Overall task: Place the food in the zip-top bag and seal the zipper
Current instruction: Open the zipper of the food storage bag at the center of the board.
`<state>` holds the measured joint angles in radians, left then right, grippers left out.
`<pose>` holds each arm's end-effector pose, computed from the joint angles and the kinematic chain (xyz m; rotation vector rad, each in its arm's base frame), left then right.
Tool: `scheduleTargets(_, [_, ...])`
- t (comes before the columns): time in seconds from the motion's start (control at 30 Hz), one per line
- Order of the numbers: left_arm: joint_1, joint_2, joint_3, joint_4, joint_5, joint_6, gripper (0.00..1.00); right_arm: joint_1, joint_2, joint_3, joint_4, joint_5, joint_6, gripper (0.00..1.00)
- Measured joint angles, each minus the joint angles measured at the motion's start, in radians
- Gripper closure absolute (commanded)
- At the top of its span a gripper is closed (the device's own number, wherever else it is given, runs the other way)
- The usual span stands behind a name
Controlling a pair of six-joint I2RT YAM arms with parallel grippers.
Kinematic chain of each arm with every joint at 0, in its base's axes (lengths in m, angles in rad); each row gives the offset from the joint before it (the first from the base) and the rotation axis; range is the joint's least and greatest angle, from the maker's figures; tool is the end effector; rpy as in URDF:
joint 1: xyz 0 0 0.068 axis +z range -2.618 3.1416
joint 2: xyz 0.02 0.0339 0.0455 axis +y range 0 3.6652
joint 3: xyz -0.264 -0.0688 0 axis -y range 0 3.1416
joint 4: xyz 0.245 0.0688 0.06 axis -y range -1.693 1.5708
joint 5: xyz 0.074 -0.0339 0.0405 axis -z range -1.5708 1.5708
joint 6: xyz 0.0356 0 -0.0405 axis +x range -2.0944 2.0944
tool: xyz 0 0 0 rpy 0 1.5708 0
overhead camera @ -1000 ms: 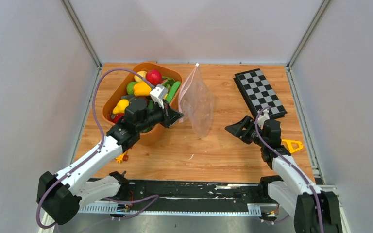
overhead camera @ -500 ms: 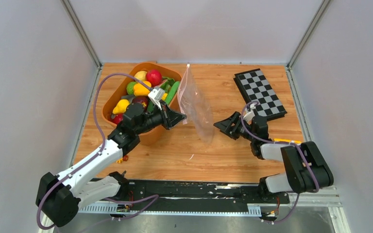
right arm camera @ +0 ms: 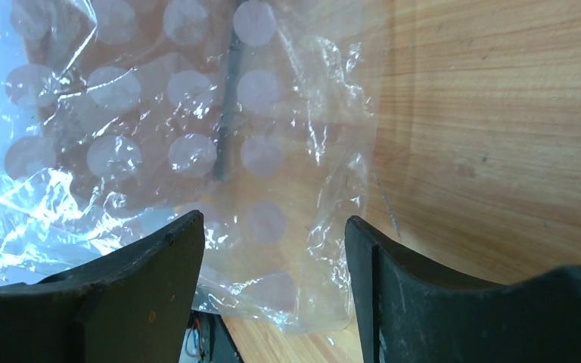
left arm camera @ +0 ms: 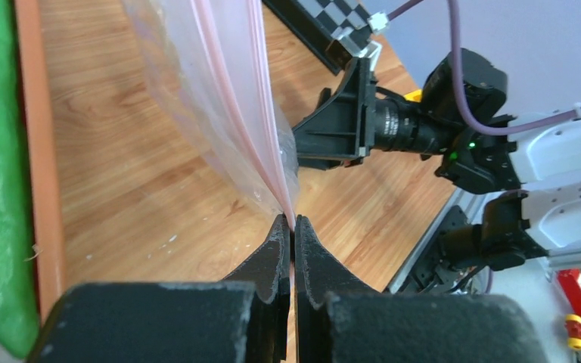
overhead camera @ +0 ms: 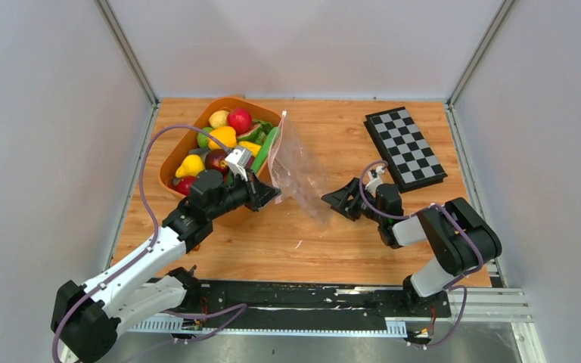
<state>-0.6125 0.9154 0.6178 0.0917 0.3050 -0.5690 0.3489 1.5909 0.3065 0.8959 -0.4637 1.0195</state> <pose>0.1711 -0.1333 0.2863 0.2778 1.8892 -1.0996 0.2295 0.1004 0.1193 0.3849 2.1377 1.3026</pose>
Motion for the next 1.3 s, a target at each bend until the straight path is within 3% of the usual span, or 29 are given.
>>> scheduleTargets(0.27, [0.0, -0.023, 0.0, -0.138, -0.065, 0.069, 1.0, 0.003, -0.03, -0.03, -0.065, 0.125, -0.025, 0.32])
scheduleTargets(0.4, [0.0, -0.021, 0.0, -0.178, -0.077, 0.085, 1.0, 0.003, -0.064, -0.022, -0.13, 0.149, -0.073, 0.43])
scheduleTargets(0.47, [0.0, -0.017, 0.0, -0.182, -0.077, 0.088, 1.0, 0.004, -0.05, -0.011, -0.129, 0.134, -0.083, 0.6])
scheduleTargets(0.57, [0.0, -0.006, 0.0, -0.189, -0.077, 0.095, 1.0, 0.005, 0.013, 0.002, -0.085, 0.1, -0.082, 0.96])
scheduleTargets(0.6, [0.0, -0.004, 0.0, -0.19, -0.077, 0.097, 1.0, 0.005, 0.04, 0.003, -0.059, 0.088, -0.076, 1.0])
scheduleTargets(0.77, [0.0, -0.003, 0.006, -0.215, -0.077, 0.111, 1.0, 0.002, 0.096, -0.013, 0.024, 0.063, -0.052, 1.0])
scheduleTargets(0.87, [0.0, -0.003, 0.02, -0.24, -0.074, 0.129, 1.0, -0.016, 0.027, -0.011, -0.046, 0.067, -0.089, 1.0])
scheduleTargets(1.07, [0.0, 0.019, 0.071, -0.303, -0.045, 0.172, 1.0, -0.069, -0.264, 0.107, -0.476, 0.209, -0.329, 1.0])
scheduleTargets(1.3, [0.0, 0.098, 0.121, -0.346, 0.03, 0.217, 1.0, -0.108, -0.254, 0.276, -0.831, 0.333, -0.62, 0.99])
